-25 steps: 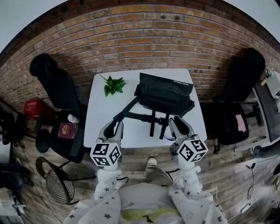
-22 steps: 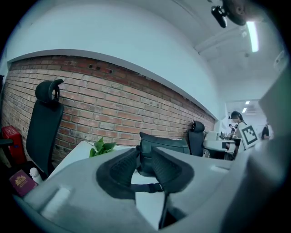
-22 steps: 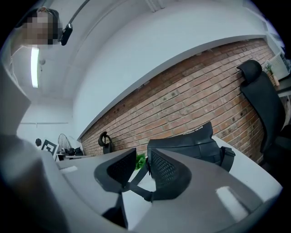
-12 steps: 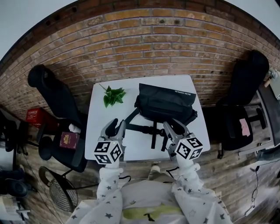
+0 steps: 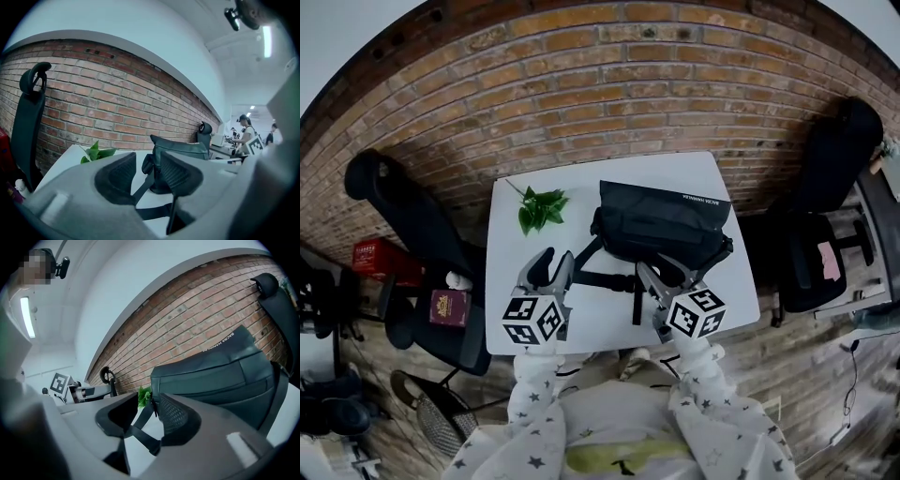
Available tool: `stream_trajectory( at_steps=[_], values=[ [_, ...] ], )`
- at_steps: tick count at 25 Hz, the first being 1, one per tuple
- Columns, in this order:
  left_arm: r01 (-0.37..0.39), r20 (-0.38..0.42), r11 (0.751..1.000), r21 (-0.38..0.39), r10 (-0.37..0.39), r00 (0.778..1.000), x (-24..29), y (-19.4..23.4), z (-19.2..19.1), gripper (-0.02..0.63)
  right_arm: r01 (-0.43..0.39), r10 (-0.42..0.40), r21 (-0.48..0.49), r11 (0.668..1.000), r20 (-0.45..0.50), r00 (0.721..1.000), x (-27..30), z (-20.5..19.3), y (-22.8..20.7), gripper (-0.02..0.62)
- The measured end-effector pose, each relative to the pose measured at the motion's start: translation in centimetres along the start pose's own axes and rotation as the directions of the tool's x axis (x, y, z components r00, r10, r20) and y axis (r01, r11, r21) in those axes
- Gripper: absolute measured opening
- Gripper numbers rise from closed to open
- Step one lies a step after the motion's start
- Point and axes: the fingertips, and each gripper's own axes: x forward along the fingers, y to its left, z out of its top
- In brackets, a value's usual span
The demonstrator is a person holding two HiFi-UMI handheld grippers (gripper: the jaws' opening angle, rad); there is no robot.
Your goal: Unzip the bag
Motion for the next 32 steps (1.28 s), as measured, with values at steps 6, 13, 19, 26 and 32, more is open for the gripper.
stream_trajectory(
  at_steps=[6,13,19,26,32],
  values=[
    [0.099,-0.057,0.995,0.028,-0.097,0.994,3.9,1.1,1.0,0.167,0.025,-0.024,0.051,0.998,-0.024,0.999,3.8,-1.0,-0.3,0.149],
    [0.232,-0.101,0.973,0.014,-0.229,0.968,8.6,1.8,1.1,0.172,0.05,-0.043,0.078,0.996,-0.091,0.995,7.7,-4.0,-0.3,0.155],
    [0.325,-0.111,0.946,-0.01,-0.324,0.94,12.3,0.9,1.1,0.174,0.089,-0.078,0.088,0.992,-0.121,0.99,9.9,-6.1,-0.8,0.155],
    [0.493,-0.121,0.87,-0.031,-0.492,0.862,14.7,-1.5,1.0,0.215,0.101,-0.093,0.059,0.993,-0.133,0.987,11.8,-7.0,-0.5,0.15],
    [0.603,-0.142,0.795,-0.063,-0.605,0.783,15.9,-3.3,0.6,0.224,0.136,-0.13,0.038,0.99,-0.134,0.982,12.1,-7.0,-1.4,0.128]
  ],
)
